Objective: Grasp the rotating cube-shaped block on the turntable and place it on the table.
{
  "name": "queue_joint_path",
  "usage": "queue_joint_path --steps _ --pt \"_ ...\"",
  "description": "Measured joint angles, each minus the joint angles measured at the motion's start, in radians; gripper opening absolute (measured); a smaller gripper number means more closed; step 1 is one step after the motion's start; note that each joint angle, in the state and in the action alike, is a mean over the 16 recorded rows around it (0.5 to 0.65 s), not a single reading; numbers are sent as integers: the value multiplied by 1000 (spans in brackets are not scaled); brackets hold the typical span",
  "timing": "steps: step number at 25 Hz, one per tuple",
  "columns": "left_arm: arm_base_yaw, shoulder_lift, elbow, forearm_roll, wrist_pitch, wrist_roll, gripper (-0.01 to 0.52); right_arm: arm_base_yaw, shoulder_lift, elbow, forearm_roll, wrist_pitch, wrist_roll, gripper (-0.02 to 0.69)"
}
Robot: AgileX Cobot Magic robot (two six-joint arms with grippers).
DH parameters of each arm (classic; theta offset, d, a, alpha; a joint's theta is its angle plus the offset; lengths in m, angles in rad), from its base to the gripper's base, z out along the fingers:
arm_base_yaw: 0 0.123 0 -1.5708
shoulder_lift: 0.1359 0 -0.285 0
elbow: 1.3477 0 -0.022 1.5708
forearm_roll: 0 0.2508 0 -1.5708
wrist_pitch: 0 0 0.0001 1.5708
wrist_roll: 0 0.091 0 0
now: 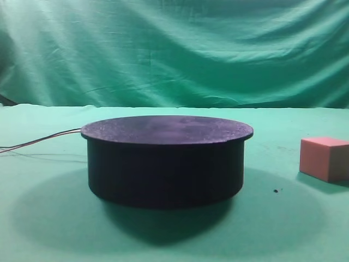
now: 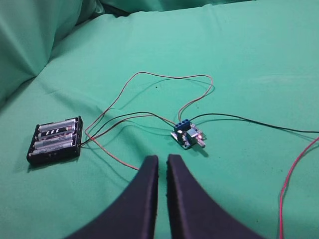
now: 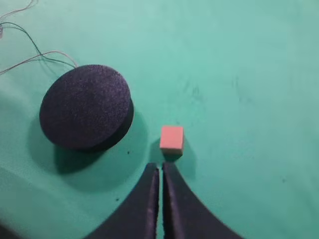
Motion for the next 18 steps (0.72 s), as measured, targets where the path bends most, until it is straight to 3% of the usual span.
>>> queue_joint_path --steps 9,18 --pt "0 0 0 0 0 0 0 -207 -276 354 0 -302 -48 0" --pt "0 0 0 0 0 0 0 -282 -477 538 10 -330 -48 0"
